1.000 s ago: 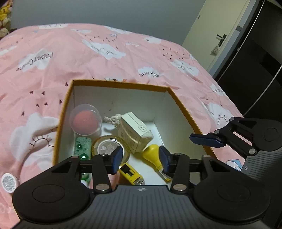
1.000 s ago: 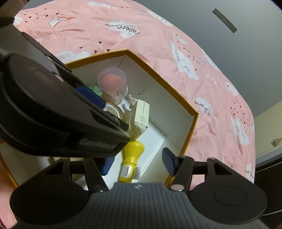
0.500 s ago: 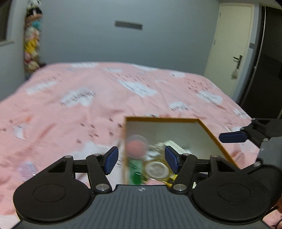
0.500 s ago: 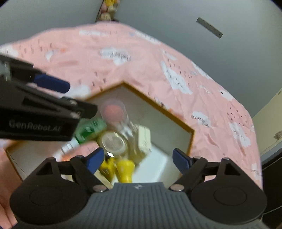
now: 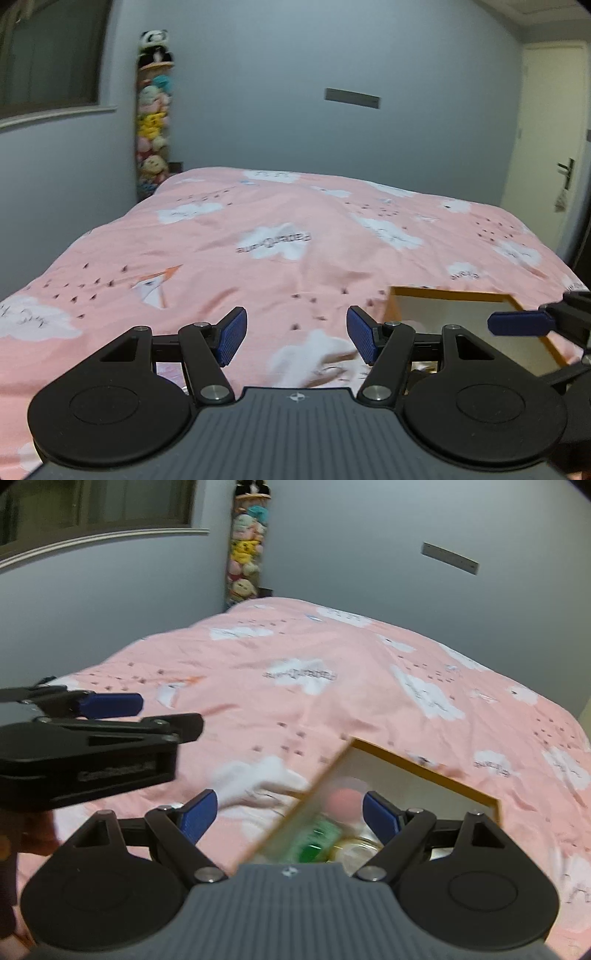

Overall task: Organize rigid objects
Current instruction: 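Move both grippers back over the round jar and mint tin on the bed, then grasp the silver-lidded round jar with the right gripper while the left gripper grasps the mint tin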

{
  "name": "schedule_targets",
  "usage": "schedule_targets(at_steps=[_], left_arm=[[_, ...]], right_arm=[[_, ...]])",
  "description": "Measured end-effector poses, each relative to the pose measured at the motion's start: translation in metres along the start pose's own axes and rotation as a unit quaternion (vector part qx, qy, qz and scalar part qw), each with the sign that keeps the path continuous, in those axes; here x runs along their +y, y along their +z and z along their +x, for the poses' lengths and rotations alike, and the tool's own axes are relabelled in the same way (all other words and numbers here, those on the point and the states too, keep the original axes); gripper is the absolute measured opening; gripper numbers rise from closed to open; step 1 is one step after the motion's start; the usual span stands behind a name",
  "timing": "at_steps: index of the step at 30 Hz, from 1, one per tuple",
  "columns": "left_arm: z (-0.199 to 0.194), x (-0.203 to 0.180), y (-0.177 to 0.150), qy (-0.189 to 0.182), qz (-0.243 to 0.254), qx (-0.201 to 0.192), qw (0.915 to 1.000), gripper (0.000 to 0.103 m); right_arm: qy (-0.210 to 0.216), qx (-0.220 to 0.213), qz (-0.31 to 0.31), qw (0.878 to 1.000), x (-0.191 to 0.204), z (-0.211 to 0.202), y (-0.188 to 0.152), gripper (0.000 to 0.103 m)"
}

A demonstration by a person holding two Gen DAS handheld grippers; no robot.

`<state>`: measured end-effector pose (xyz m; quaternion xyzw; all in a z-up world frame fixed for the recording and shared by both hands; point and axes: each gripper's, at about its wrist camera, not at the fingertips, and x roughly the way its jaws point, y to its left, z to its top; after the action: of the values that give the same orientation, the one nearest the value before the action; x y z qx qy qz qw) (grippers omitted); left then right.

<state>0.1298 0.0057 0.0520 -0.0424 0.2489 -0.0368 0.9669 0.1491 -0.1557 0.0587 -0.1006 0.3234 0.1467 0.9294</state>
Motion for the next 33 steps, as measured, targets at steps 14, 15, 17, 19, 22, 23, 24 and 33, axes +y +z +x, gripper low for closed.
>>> schedule_targets(at_steps=[14, 15, 17, 19, 22, 23, 24, 33], left_arm=[[0.017, 0.105, -0.029, 0.105, -0.073, 0.045, 0.9908, 0.072], [0.019, 0.110, -0.033, 0.102, -0.077, 0.051, 0.9905, 0.071], [0.023, 0.117, -0.039, 0.099, -0.087, 0.063, 0.9893, 0.068], [0.030, 0.124, -0.044, 0.094, -0.098, 0.070, 0.9883, 0.067], [0.037, 0.135, -0.051, 0.081, -0.125, 0.081, 0.9855, 0.067], [0.039, 0.138, -0.052, 0.081, -0.130, 0.082, 0.9848, 0.067], [0.043, 0.141, -0.054, 0.081, -0.131, 0.082, 0.9846, 0.067], [0.061, 0.152, -0.066, 0.056, -0.136, 0.087, 0.9852, 0.067]], right_arm=[[0.069, 0.034, 0.044, 0.996, 0.112, 0.060, -0.008, 0.085], [0.066, 0.038, 0.052, 0.996, 0.114, 0.066, -0.010, 0.085], [0.067, 0.044, 0.067, 0.995, 0.115, 0.080, -0.014, 0.085], [0.068, 0.057, 0.074, 0.993, 0.117, 0.092, -0.017, 0.084], [0.069, 0.062, 0.084, 0.992, 0.118, 0.104, -0.024, 0.081], [0.066, 0.063, 0.084, 0.992, 0.119, 0.109, -0.027, 0.079], [0.063, 0.066, 0.084, 0.992, 0.120, 0.114, -0.029, 0.076], [0.060, 0.098, 0.107, 0.988, 0.117, 0.154, -0.053, 0.065]])
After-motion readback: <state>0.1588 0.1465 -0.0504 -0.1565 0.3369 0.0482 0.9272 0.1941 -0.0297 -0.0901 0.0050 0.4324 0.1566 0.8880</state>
